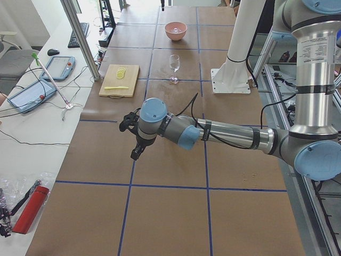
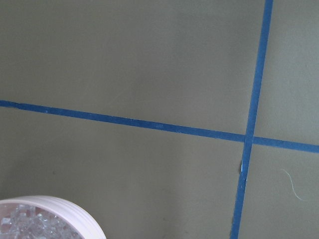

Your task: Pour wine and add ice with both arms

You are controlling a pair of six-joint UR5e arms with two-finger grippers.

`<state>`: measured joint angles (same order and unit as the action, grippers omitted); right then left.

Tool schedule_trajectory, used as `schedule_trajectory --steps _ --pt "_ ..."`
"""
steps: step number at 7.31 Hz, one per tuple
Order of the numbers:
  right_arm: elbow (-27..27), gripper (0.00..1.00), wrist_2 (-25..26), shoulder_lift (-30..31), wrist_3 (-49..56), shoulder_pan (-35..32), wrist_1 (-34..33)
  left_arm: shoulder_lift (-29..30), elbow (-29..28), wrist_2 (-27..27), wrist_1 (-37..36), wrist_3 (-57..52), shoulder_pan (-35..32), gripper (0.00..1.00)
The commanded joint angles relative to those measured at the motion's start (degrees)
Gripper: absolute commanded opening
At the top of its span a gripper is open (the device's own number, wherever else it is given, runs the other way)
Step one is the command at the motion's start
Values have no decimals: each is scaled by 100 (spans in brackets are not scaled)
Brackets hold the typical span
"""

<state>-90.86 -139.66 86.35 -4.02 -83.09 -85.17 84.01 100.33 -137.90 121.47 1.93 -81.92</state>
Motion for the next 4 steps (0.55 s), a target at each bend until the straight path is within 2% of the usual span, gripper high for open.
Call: schedule_trajectory --steps 1,2,3,4 --pt "-28 100 -157 -13 15 12 9 -77 -93 574 1644 1925 962 100" --pt "-28 100 -210 -13 7 21 9 -165 -84 1241 2287 2369 1593 100" --pt "-20 100 -220 -13 15 47 9 -453 29 1709 2764 2591 1930 100" --pt "-28 100 -220 -22 16 56 9 -1038 48 2122 3891 2584 2169 100"
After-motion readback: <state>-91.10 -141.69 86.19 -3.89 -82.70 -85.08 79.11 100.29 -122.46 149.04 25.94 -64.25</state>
